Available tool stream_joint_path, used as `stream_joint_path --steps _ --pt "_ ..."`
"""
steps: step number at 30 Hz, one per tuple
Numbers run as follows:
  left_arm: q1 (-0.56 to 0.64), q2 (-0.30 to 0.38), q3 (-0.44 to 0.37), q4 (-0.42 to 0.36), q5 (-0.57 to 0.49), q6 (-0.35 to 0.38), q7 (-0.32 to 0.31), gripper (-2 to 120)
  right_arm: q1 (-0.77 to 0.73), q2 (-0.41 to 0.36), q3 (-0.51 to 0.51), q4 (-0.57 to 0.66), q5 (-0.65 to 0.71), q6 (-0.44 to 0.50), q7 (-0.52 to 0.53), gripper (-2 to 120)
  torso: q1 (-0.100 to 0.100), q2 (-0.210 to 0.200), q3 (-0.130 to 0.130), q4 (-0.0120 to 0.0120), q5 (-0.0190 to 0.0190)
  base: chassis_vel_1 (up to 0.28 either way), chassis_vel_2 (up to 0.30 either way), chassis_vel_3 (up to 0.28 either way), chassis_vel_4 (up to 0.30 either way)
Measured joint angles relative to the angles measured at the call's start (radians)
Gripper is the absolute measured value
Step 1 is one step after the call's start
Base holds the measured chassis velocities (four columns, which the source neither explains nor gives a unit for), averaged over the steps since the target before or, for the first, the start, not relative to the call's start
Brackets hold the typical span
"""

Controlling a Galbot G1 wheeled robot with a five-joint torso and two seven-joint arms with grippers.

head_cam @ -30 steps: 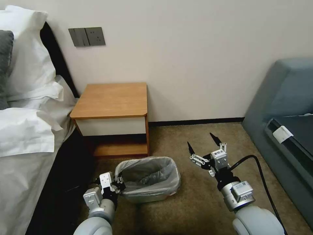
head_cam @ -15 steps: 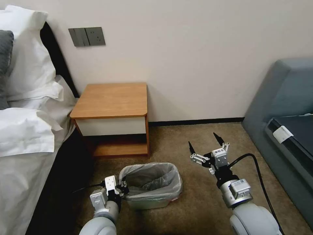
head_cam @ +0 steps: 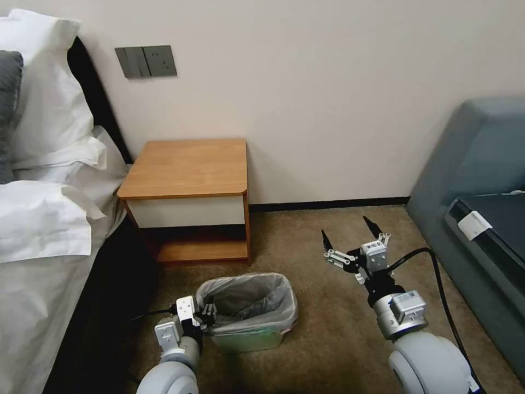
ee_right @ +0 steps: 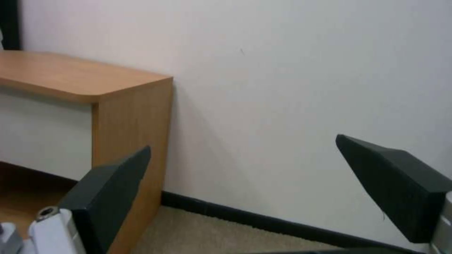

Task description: Pick up the garbage bag from the table and place it over the trash can.

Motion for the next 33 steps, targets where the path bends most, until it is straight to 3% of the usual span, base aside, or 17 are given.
stream_joint_path --steps 2,11,16,18,19,20,21,25,26,28,33 --pt "0.001 0.001 -0.002 -0.004 0.0 0.001 0.0 59 0.003 -0.001 -0.001 0.0 0.004 -0.002 0.001 100 0.0 0.0 0.0 0.0 0.0 0.0 0.0 0.0 0.0" --pt "0.014 0.008 -0.014 -0.048 0.001 0.007 0.003 95 0.0 0.002 -0.007 0.014 0.018 -0.008 0.016 100 0.0 0.0 0.0 0.0001 -0.0001 0.0 0.0 0.0 0.0" --pt "0.022 0.012 -0.027 -0.067 0.078 -0.039 0.021 99 -0.029 0.022 -0.001 0.009 0.044 -0.004 0.016 100 0.0 0.0 0.0 0.0001 -0.0001 0.0 0.0 0.0 0.0" --pt "0.025 0.013 -0.048 -0.055 0.172 -0.123 0.059 100 -0.054 0.046 0.007 -0.013 0.049 0.015 0.015 100 0.0 0.0 0.0 0.0 0.0 0.0 0.0 0.0 0.0" --pt "0.024 0.014 -0.068 -0.024 0.265 -0.232 0.104 100 -0.082 0.073 0.019 -0.036 0.048 0.057 0.006 100 0.0 0.0 0.0 0.0 0.0001 0.0 0.0 0.0 0.0" --pt "0.024 0.013 -0.075 -0.007 0.296 -0.287 0.132 100 -0.098 0.086 0.024 -0.046 0.045 0.085 -0.004 100 0.0 0.0 0.0 0.0 0.0 0.0 0.0 0.0 0.0" --pt "0.024 0.013 -0.075 -0.007 0.296 -0.287 0.132 100 -0.098 0.086 0.024 -0.046 0.045 0.085 -0.004 100 0.0 0.0 0.0 0.0 0.0 0.0 0.0 0.0 0.0" --pt "0.042 0.02 -0.145 0.05 0.298 -0.514 0.345 100 -0.174 0.125 0.045 -0.09 0.044 0.219 -0.024 100 0.0 0.0 0.0 -0.0003 -0.0004 0.0 0.0 0.0 0.0" --pt "0.042 0.02 -0.145 0.05 0.298 -0.514 0.345 100 -0.174 0.125 0.045 -0.09 0.044 0.219 -0.024 100 0.0 0.0 0.0 -0.0003 -0.0004 0.0 0.0 0.0 0.0" --pt "0.075 0.022 -0.271 0.085 0.293 -0.63 0.432 100 -0.186 0.139 0.067 -0.123 0.022 0.292 -0.039 100 0.0 0.0 0.0 -0.0001 0.0 0.0 0.0 0.0 0.0" --pt "0.144 0.005 -0.364 0.074 0.265 -0.673 0.47 100 -0.19 0.151 0.088 -0.14 0.019 0.322 -0.043 100 0.0 0.0 0.0 0.0003 -0.0001 0.0 0.0 0.0 0.0"
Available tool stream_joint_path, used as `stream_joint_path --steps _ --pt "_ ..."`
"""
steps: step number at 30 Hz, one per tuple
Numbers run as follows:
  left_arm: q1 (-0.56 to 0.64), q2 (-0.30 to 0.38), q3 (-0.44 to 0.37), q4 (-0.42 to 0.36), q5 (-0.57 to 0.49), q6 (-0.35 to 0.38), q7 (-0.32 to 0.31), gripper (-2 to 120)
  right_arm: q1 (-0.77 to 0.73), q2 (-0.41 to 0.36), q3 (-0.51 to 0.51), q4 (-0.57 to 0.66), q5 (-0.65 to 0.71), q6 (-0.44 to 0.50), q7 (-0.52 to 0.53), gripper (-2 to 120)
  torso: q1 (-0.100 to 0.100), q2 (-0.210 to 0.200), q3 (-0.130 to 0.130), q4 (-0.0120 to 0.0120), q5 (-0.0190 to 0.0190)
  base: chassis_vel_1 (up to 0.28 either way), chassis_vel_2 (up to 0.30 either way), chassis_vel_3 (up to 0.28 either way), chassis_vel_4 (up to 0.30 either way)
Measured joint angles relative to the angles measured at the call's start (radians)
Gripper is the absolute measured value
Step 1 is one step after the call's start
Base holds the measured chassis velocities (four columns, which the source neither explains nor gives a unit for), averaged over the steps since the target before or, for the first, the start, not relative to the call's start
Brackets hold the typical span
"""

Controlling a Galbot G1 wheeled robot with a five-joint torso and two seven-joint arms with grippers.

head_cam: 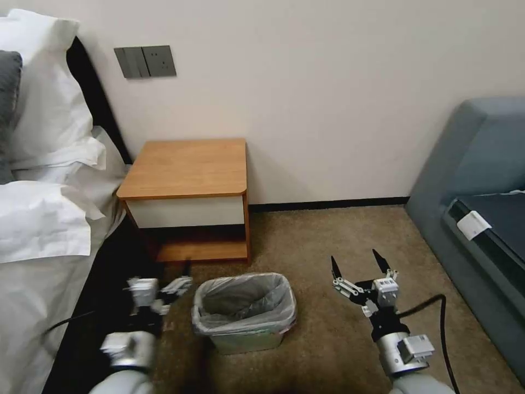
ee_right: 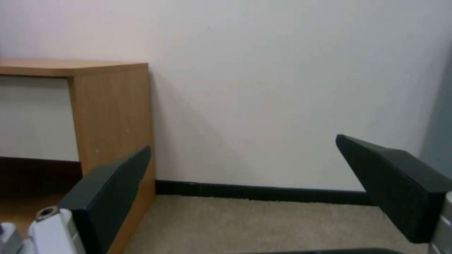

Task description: Pick up the garbage bag from the table and place it over the trash can.

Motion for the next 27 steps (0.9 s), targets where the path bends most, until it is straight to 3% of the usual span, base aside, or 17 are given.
stream_joint_path --steps 8,15,27 --pt "0.128 -0.051 -0.058 -0.048 0.015 -0.034 0.034 100 -0.011 0.027 0.02 -0.001 0.007 0.005 -0.002 100 0.0 0.0 0.0 -0.0001 0.0 0.0 0.0 0.0 0.0" --pt "0.272 -0.096 -0.016 -0.094 0.033 -0.019 0.038 100 -0.048 0.069 0.048 0.027 0.005 0.006 -0.03 100 0.0 0.0 0.0 -0.0002 0.0001 0.0 0.0 0.0 0.0" --pt "0.286 -0.102 -0.002 -0.109 0.026 -0.028 0.021 100 -0.091 0.08 0.077 0.043 0.003 0.019 -0.064 100 0.0 0.0 0.0 -0.0004 0.0001 0.0 0.0 0.0 0.0"
